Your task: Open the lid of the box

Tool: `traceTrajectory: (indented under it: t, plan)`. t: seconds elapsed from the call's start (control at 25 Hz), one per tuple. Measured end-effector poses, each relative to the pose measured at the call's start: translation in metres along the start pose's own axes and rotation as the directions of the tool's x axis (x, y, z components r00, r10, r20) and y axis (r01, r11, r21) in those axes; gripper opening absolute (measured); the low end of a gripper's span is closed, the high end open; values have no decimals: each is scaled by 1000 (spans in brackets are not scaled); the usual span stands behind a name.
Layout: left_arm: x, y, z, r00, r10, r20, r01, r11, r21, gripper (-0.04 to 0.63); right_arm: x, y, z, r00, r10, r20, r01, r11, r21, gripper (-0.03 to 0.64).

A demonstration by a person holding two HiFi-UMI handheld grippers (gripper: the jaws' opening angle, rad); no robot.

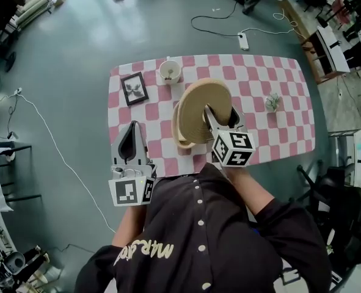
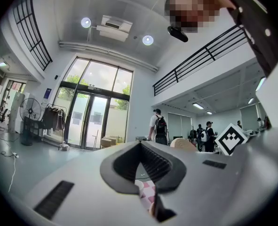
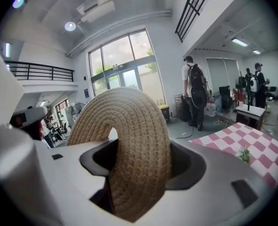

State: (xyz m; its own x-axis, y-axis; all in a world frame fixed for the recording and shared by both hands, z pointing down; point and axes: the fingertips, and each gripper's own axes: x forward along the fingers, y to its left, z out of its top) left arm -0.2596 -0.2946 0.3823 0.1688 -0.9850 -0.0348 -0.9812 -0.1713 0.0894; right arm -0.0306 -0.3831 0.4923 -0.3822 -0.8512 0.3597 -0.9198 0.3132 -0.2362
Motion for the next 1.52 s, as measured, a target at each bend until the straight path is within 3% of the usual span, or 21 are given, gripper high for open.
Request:
traceTrajectory:
  t: [0.24,0.48,0.72,1.52]
  plan:
    - [-2,-4,12,999,-6,32,6,1000,14,6,-24,-13,54,983,71,169,-77,997,28,296]
    - [0,-4,21,998,-10,57,9,1000,23,6,-46,-32,91,967,53,251,-53,999,-4,298]
    - [6,4,31,997,-1,76,-2,999,44,6,-76,-45,132,939,32,342,7,994,-111,298]
    - [-7,53,55,981,148,125,-164,978,129,6,-126,-86,164,877,15,481,82,980,-181,298]
